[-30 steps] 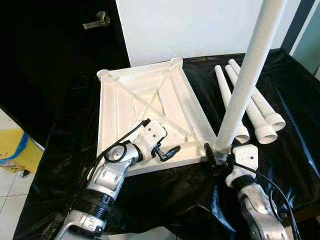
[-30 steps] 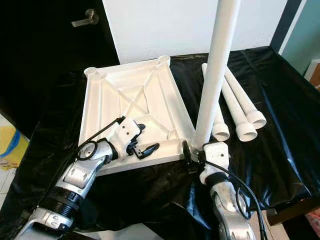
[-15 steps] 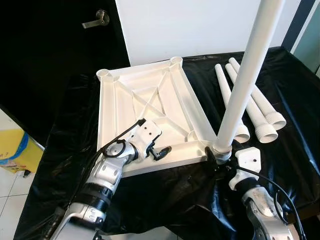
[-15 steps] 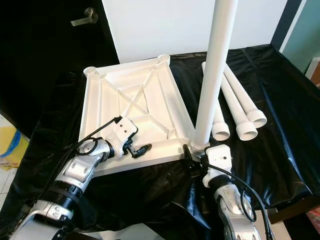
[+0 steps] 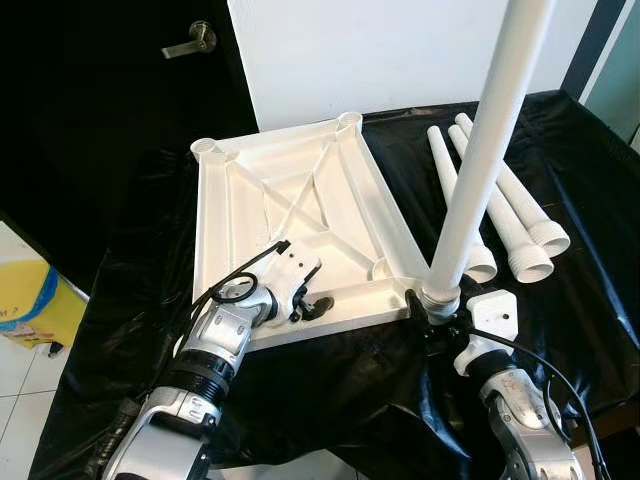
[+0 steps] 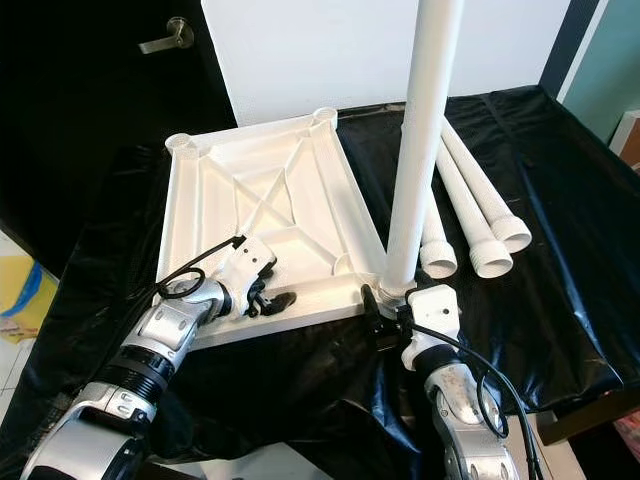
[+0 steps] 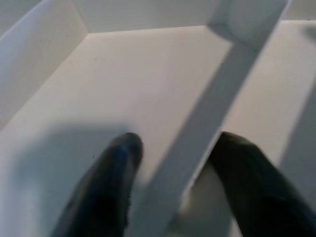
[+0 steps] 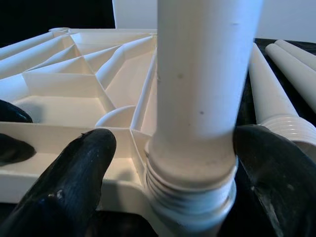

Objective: Building children table

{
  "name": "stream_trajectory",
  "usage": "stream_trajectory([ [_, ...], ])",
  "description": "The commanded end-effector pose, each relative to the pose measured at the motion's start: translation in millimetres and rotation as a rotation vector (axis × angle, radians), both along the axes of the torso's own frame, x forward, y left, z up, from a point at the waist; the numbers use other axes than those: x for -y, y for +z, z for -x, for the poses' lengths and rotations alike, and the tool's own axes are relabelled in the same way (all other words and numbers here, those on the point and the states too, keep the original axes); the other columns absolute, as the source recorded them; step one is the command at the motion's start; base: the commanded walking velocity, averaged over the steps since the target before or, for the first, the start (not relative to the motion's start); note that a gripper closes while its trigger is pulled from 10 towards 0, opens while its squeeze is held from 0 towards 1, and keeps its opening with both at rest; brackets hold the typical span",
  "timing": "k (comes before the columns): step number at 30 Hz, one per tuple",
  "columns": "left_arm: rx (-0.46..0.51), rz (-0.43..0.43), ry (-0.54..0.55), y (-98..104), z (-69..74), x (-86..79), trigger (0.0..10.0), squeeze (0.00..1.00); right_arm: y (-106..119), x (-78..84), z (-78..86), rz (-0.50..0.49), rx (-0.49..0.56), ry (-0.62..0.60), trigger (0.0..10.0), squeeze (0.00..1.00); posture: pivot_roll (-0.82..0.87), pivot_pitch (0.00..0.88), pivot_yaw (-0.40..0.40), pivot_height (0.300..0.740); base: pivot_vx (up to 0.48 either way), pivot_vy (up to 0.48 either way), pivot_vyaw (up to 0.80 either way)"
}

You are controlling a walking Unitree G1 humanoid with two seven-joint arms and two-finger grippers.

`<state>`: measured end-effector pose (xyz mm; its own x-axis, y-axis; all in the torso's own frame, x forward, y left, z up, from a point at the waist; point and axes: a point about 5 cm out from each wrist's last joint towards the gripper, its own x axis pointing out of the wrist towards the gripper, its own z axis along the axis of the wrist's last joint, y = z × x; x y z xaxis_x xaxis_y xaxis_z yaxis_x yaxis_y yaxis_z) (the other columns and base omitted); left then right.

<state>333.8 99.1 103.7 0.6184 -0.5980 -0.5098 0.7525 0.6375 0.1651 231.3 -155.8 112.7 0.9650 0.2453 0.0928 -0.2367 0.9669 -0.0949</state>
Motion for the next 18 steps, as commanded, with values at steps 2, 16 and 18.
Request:
stream_trajectory([
  [2, 0.068, -0.083, 0.257, 0, -10.8, -24.8, 0.0, 0.0, -2, -1.5, 0.1, -0.003, -0.011, 0.01, 10.0, 0.0, -0.17, 0.041, 0.085, 0.74, 0.0, 0.0, 0.0],
  [16, 0.064, -0.079, 0.332, -1, -10.5, -33.7, 0.0, 0.0, -2, 0.4, -1.7, 0.008, -0.011, 0.009, 10.0, 0.0, -0.17, 0.045, 0.077, 0.74, 0.0, 0.0, 0.0],
  [18, 0.081, -0.07, 0.372, 1, -11.7, -37.5, 0.0, 0.0, -2, -0.2, -2.3, 0.008, -0.011, 0.01, 10.0, 0.0, -0.17, 0.044, 0.076, 0.74, 0.0, 0.0, 0.0],
])
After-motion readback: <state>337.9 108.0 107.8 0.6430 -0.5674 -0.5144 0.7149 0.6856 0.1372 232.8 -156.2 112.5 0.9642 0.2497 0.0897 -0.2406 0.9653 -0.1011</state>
